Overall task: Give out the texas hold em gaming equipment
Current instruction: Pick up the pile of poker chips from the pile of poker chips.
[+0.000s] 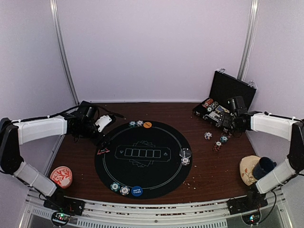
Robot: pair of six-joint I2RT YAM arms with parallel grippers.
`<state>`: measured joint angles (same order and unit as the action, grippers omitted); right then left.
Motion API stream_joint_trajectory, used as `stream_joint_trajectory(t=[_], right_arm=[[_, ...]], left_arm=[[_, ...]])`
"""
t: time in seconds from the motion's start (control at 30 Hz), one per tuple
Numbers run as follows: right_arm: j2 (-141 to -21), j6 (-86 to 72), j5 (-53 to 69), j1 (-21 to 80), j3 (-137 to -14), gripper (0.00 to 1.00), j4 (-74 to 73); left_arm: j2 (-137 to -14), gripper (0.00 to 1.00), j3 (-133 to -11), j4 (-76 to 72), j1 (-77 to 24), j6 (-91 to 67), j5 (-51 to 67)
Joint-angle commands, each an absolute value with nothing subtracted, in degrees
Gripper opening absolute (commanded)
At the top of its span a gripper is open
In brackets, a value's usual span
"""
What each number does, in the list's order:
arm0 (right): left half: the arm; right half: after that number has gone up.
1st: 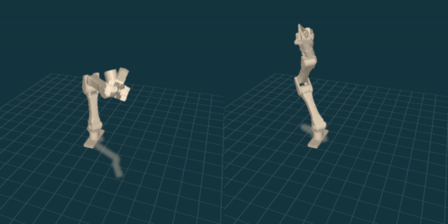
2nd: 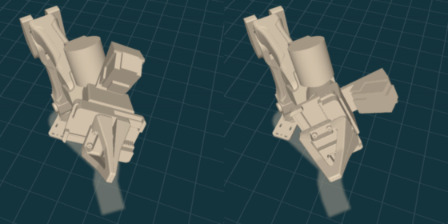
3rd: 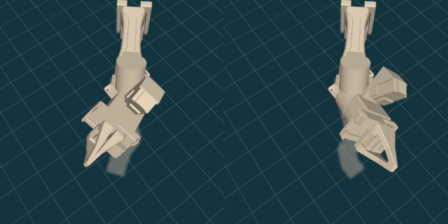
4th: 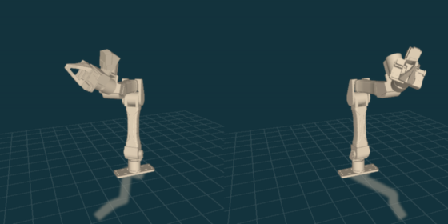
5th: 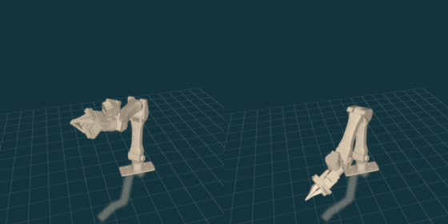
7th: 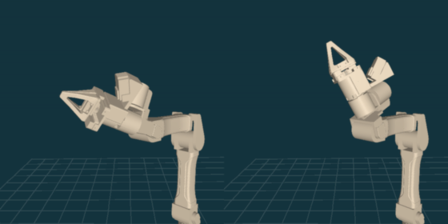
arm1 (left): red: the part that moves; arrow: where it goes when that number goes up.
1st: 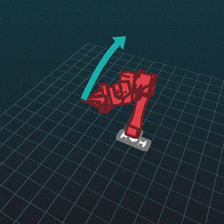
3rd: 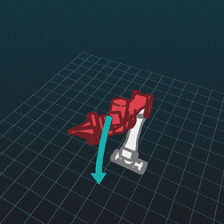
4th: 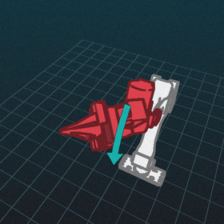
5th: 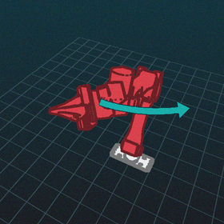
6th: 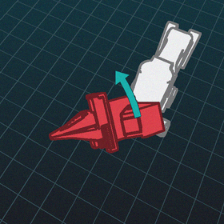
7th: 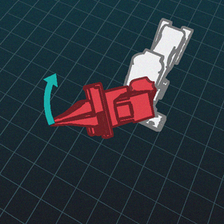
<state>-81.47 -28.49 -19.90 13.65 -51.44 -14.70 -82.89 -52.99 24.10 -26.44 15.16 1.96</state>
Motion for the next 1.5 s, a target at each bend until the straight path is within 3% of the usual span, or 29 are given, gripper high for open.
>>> stream_joint_trajectory(t=[0.0,0.73,1.3,1.47], right_arm=[[-85.2,-28.9,-16.6,10.9,-53.8,1.0,-14.3],[-99.9,-28.1,-14.8,8.3,-56.9,0.96,-14.1],[-99.2,-28.1,-12.0,8.5,-52.4,0.87,-13.3],[-99.1,-28.2,-11.8,8.8,-52.1,0.78,-12.8]], left_arm=[[-76.8,0.98,-49.6,16.3,-26.0,15.9,-1.2],[-74.1,0.98,-44.2,7.7,-26.0,13.9,-3.6],[-75.3,0.98,-44.2,7.1,-25.9,13.5,-5.0],[-75.4,0.98,-44.1,7.0,-26.0,13.5,-5.6]])
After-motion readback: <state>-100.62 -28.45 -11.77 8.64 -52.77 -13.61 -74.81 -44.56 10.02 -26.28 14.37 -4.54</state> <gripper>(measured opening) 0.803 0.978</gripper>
